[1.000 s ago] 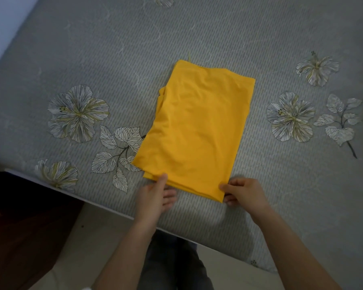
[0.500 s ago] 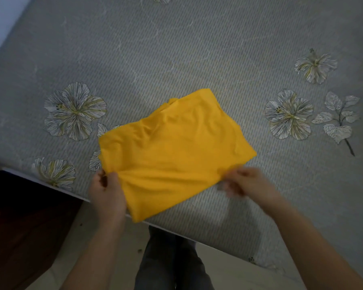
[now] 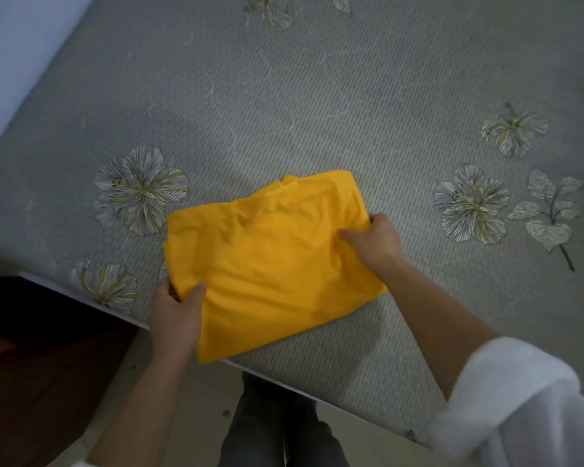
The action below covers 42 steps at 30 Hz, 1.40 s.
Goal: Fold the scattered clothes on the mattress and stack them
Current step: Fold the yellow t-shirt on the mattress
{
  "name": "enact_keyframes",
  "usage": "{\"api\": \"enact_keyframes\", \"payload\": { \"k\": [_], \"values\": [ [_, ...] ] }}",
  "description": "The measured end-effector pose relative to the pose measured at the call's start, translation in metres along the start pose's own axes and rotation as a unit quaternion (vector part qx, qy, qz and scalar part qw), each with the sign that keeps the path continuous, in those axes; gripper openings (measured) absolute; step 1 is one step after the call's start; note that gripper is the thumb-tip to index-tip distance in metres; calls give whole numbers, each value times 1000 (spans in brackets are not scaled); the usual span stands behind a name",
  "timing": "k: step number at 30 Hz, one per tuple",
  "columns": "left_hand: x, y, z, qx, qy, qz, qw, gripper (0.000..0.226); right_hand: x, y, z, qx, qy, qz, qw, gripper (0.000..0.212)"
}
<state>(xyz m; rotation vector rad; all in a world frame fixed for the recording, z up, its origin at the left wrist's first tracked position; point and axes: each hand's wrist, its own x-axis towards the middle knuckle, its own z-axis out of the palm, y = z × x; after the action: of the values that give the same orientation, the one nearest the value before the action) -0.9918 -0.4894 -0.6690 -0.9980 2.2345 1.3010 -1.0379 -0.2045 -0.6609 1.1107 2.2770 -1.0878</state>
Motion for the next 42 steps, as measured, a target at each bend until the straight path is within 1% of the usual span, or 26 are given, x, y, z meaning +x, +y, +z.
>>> {"api": "enact_keyframes", "payload": {
  "k": [2, 3, 5, 8, 10, 12, 13, 14, 15, 16, 17, 18, 20, 22, 26, 28, 30, 32, 35, 38, 42],
  "values": [
    [-2, 10, -5, -10, -43, -25, 999, 26, -12, -3, 1, 2, -33, 3, 999, 26],
    [-5, 16, -7, -20, -64, -27, 997, 21, -18, -2, 0, 4, -38, -4, 999, 20],
    [-14, 31, -14, -12, -82, 2, 997, 17, -33, -1, -9, 1, -24, -37, 999, 19],
    [-39, 60, -23, 58, -98, 88, 990, 10, -65, 4, -29, -21, -3, -85, 996, 16],
    [-59, 80, -24, 101, -114, 133, 979, 5, -89, 10, -47, -32, 3, -94, 995, 17],
    [-84, 96, -18, 132, -137, 178, 965, 21, -116, 21, -66, -23, 19, -92, 995, 14],
    [-99, 103, -14, 140, -155, 200, 957, 21, -129, 29, -77, -17, 32, -88, 996, 12],
    [-115, 109, -9, 155, -171, 220, 948, 10, -144, 38, -89, -11, 43, -80, 996, 10],
    [-133, 114, -2, 164, -192, 238, 938, 8, -158, 49, -102, -5, 56, -74, 996, 10],
    [-151, 119, 7, 172, -209, 266, 925, 21, -172, 60, -115, -2, 67, -70, 995, 10],
    [-169, 122, 16, 177, -231, 282, 914, 27, -187, 72, -130, -3, 79, -66, 995, 12],
    [-189, 127, 25, 178, -253, 299, 903, 26, -202, 85, -147, -6, 94, -62, 994, 13],
    [-231, 129, 45, 194, -300, 321, 877, 7, -231, 119, -180, -8, 134, -48, 990, 14],
    [-274, 125, 67, 221, -333, 353, 846, 20, -262, 159, -213, 4, 173, -23, 985, 15],
    [-371, 109, 116, 264, -356, 434, 784, 32, -327, 248, -270, 44, 256, 21, 965, 31],
    [-424, 92, 142, 277, -365, 471, 754, 35, -357, 293, -296, 51, 281, 26, 958, 36],
    [-477, 71, 166, 278, -372, 494, 735, 36, -386, 338, -326, 39, 297, 21, 954, 41],
    [-530, 48, 192, 274, -387, 510, 718, 32, -415, 383, -361, 16, 318, 20, 948, 39],
    [-611, 21, 230, 278, -408, 542, 680, 21, -459, 454, -408, -6, 356, 44, 933, 36],
    [-688, 6, 265, 269, -425, 581, 640, 20, -498, 521, -445, 2, 385, 74, 920, 31],
    [-773, -1, 316, 269, -449, 616, 588, 18, -525, 596, -487, 18, 429, 103, 897, 39]
  ]
}}
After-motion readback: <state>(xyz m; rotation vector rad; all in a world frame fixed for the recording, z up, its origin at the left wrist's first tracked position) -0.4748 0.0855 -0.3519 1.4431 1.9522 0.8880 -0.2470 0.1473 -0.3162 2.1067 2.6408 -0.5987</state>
